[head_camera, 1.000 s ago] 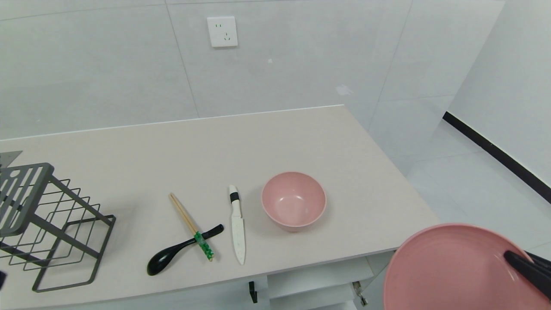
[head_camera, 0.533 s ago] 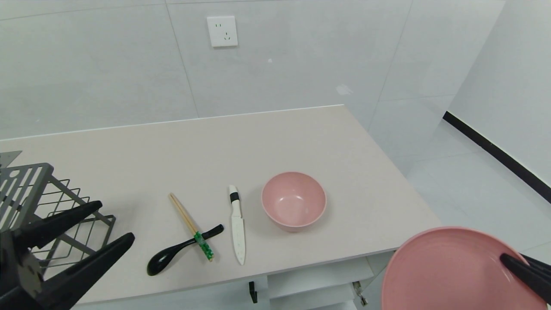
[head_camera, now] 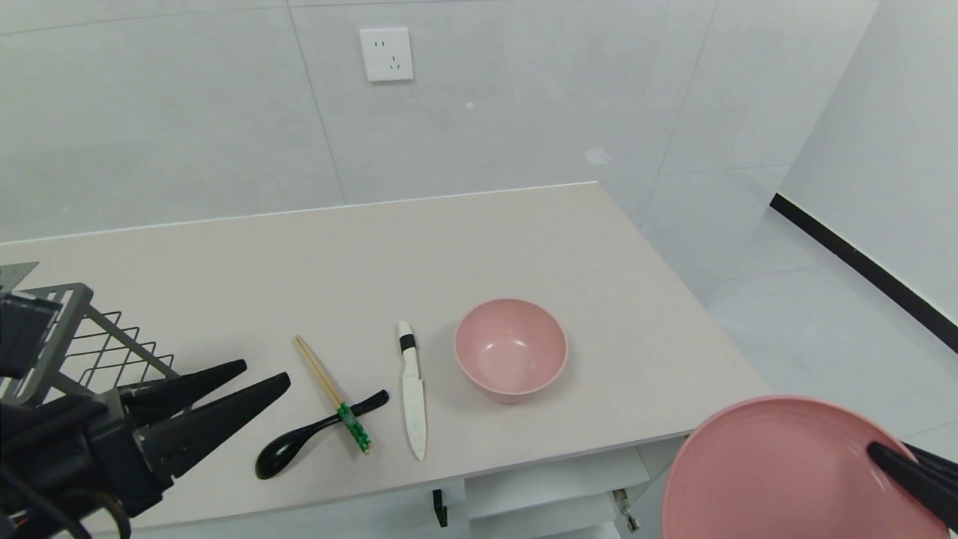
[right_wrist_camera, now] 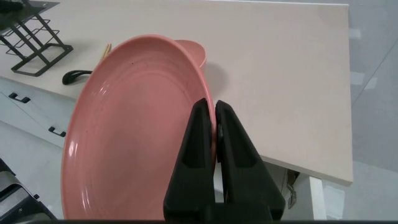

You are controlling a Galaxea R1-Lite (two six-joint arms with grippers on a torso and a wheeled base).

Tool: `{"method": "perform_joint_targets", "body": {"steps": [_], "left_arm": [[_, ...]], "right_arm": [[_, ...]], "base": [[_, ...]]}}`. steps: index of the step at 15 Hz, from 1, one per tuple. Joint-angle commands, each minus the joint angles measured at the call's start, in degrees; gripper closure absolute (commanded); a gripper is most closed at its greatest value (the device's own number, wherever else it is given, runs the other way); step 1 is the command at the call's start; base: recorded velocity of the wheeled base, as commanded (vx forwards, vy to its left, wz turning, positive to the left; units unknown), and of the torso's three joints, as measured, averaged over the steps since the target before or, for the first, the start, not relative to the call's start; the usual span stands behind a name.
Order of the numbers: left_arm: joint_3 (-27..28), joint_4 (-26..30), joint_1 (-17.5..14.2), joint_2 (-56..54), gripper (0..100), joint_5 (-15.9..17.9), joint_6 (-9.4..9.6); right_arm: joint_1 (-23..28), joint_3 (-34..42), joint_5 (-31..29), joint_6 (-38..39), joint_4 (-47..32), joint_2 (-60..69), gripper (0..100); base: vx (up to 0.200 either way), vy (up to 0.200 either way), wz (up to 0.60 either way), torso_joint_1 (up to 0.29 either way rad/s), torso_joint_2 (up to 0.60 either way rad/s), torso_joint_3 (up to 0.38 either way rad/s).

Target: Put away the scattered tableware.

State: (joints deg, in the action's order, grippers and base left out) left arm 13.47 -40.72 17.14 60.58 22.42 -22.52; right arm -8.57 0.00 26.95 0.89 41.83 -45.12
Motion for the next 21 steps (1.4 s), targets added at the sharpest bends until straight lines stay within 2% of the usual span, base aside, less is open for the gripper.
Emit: {"method": "perform_joint_targets", "body": {"steps": [1, 2, 3, 4, 5, 6, 7, 9, 12, 15, 17, 19, 21], "left_arm": [[2.61, 0.11, 0.61, 7.72, 0, -0.01, -0.16], [3.76, 0.02, 0.88, 10.79, 0, -0.09, 0.28], [5.07, 0.02, 0.79, 13.69, 0, -0.18, 1.95], [6.66, 0.02, 0.79, 16.42, 0, -0.53, 4.23], [8.24, 0.11, 0.97, 18.97, 0, -0.62, 7.66], [8.24, 0.11, 0.97, 18.97, 0, -0.62, 7.66], [10.00, 0.29, 3.16, 22.66, 0, -1.50, 11.09], [12.02, 0.64, 5.10, 24.94, 0, -3.35, 11.09], [17.82, 4.86, 5.80, 27.84, 0, -3.52, 11.09], [21.16, 5.03, 8.35, 32.68, 0, -4.84, 11.35], [21.77, 4.95, 9.23, 34.61, 0, -5.28, 12.41], [22.39, 4.95, 10.19, 36.02, 0, -5.72, 15.40], [25.99, 4.86, 10.63, 39.97, 0, -6.77, 15.92]], "right_arm": [[-0.04, 0.00, 0.03, -0.01, 0.01, -0.15, 100], [-0.04, 0.00, 0.03, -0.01, 0.01, -0.15, 100], [-0.04, 0.00, 0.03, -0.01, -0.08, -0.15, 100], [-0.04, 0.00, 0.03, -0.01, -0.08, -0.23, 100], [-0.04, 0.00, 0.03, -0.01, -0.08, -0.50, 100], [-0.04, 0.00, 0.03, -0.01, -0.08, -0.50, 100], [-0.13, 0.00, 0.03, -0.01, -0.08, -0.59, 100], [-0.13, 0.00, 0.03, -0.01, -0.17, -0.59, 100], [-0.22, 0.00, 0.03, -0.10, -1.84, -0.50, 100], [-0.22, 0.00, 0.03, -0.10, -2.63, -0.41, 100], [-0.31, 0.00, 0.03, -0.10, -2.71, -0.41, 100], [-0.31, 0.00, 0.03, -0.10, -3.15, -0.41, 100], [-0.57, 0.00, 0.03, -0.10, -4.56, -0.32, 100]], "base": [[0.000, 0.000, 0.00, 0.000, 0.00, 0.000], [0.000, 0.000, 0.00, 0.000, 0.00, 0.000], [0.000, 0.000, 0.00, 0.000, 0.00, 0.000], [0.000, 0.000, 0.00, 0.000, 0.00, 0.000], [0.000, 0.000, 0.00, 0.000, 0.00, 0.000], [0.000, 0.000, 0.00, 0.000, 0.00, 0.000], [0.000, 0.000, 0.00, 0.000, 0.00, 0.000], [0.000, 0.000, 0.00, 0.000, 0.00, 0.000], [0.000, 0.000, 0.00, 0.000, 0.00, 0.000], [0.000, 0.000, 0.00, 0.000, 0.00, 0.000], [0.000, 0.000, 0.00, 0.000, 0.00, 0.000], [0.000, 0.000, 0.00, 0.000, 0.00, 0.000], [0.000, 0.000, 0.00, 0.000, 0.00, 0.000]]}}
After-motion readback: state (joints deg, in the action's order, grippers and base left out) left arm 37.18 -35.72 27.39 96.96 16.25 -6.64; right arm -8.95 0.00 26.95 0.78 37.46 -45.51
